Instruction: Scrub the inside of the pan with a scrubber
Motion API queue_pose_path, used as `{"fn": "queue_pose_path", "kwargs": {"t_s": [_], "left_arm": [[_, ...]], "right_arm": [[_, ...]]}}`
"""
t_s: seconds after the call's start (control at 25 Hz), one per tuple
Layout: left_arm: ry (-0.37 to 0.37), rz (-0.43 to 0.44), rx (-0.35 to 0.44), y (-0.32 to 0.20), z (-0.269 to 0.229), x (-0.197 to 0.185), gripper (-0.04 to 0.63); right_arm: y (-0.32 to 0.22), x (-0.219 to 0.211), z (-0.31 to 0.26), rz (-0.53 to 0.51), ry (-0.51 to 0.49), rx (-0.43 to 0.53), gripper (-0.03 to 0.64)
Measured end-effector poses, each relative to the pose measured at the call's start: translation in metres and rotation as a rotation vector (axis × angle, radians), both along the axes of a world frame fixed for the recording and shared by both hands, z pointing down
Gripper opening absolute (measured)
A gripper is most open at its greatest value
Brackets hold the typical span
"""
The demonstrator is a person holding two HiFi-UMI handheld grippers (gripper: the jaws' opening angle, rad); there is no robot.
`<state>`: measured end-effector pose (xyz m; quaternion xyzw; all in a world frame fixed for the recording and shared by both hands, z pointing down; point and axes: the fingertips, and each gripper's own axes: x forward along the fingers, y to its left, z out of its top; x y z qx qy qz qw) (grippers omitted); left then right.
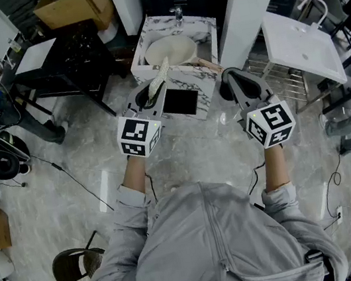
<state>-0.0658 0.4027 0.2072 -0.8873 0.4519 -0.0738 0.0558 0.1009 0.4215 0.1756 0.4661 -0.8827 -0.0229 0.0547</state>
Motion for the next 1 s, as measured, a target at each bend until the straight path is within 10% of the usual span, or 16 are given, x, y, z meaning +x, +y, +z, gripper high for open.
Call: {"fn": "queue_pose_path", "kwargs": {"t_s": [1.0], "left_arm": [[-0.008, -0.117, -0.027, 0.023, 0.019, 0.059, 0.072]], "right_arm": [[0.006, 0.081, 0.019, -0.063, -0.043, -0.011, 0.034]]}}
